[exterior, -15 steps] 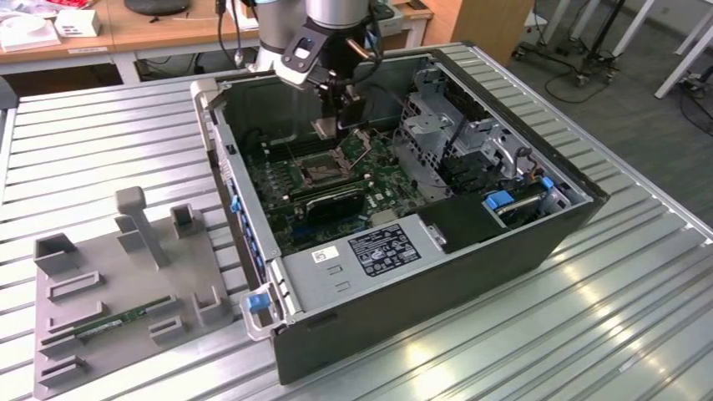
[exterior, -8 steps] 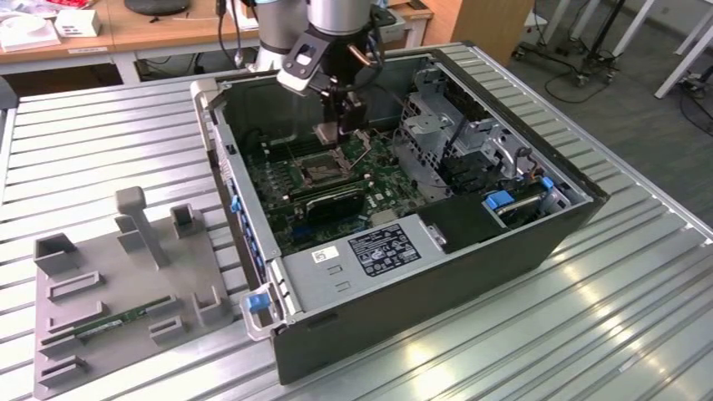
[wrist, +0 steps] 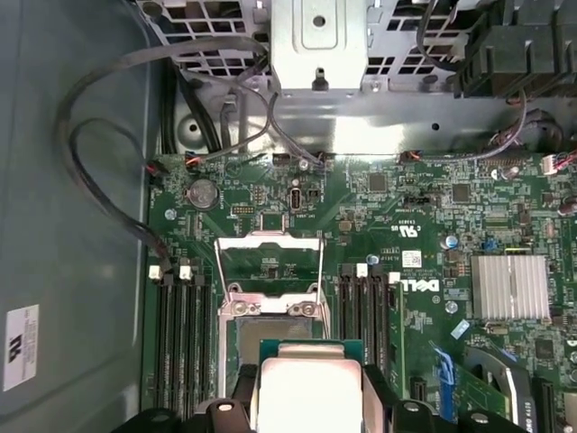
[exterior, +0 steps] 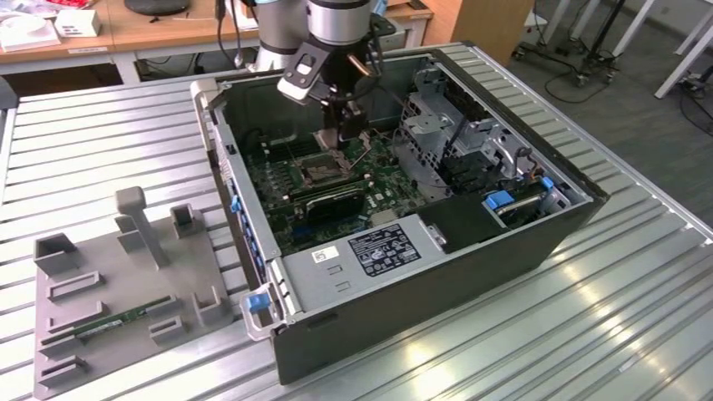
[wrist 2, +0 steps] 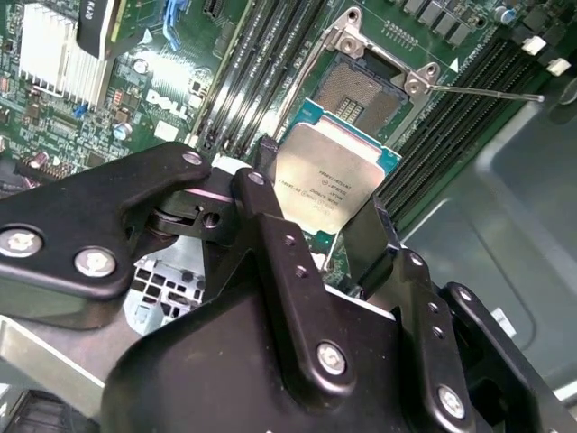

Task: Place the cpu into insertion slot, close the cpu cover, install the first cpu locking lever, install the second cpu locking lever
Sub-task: 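Place the cpu into insertion slot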

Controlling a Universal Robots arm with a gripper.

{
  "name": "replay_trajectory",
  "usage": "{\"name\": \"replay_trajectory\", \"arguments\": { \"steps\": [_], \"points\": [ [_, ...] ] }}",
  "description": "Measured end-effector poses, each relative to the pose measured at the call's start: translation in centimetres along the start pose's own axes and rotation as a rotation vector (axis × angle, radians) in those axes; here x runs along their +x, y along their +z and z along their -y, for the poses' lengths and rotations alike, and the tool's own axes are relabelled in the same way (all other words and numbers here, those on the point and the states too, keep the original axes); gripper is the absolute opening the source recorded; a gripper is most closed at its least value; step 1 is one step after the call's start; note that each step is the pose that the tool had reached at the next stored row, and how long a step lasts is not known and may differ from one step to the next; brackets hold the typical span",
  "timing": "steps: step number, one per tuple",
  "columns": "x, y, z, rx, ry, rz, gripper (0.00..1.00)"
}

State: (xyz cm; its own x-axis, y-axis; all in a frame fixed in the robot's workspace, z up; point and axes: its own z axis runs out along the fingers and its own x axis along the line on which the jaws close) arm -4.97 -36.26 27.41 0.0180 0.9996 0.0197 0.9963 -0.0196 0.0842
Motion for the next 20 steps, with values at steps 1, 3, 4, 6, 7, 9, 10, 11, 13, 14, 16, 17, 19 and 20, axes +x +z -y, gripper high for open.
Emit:
{"name": "replay_trajectory", "arguments": {
  "steps": [1, 3, 4, 6, 7, 9, 10, 11, 13, 14, 16, 17, 19, 20],
  "points": [
    [0.0, 0.18, 0.01, 0.0007, 0.001, 0.0001, 0.54],
    [-0.01, 0.54, 0.05, 0.0024, 0.004, 0.0005, 0.54],
    [0.02, 0.73, 0.06, 0.0034, 0.005, 0.0007, 0.54],
    [0.33, 1.07, 0.1, 0.0044, 0.006, 0.0008, 0.54],
    [0.5, 1.23, 0.12, 0.0046, 0.007, 0.0007, 0.54],
    [0.86, 1.53, 0.16, 0.005, 0.007, 0.0009, 0.54],
    [1.03, 1.68, 0.18, 0.0051, 0.007, 0.0009, 0.54],
    [1.22, 1.87, 0.2, 0.0051, 0.007, 0.0008, 0.54],
    [1.55, 2.22, 0.25, 0.0055, 0.008, 0.0008, 0.54],
    [1.68, 2.4, 0.27, 0.0059, 0.008, 0.0009, 0.54],
    [1.88, 2.77, 0.3, 0.0063, 0.008, 0.0007, 0.54],
    [1.94, 2.96, 0.32, 0.0065, 0.008, 0.0008, 0.54],
    [1.99, 3.32, 0.35, 0.0068, 0.008, 0.0007, 0.54],
    [2.0, 3.5, 0.36, 0.007, 0.008, 0.0009, 0.54]
  ]
}}
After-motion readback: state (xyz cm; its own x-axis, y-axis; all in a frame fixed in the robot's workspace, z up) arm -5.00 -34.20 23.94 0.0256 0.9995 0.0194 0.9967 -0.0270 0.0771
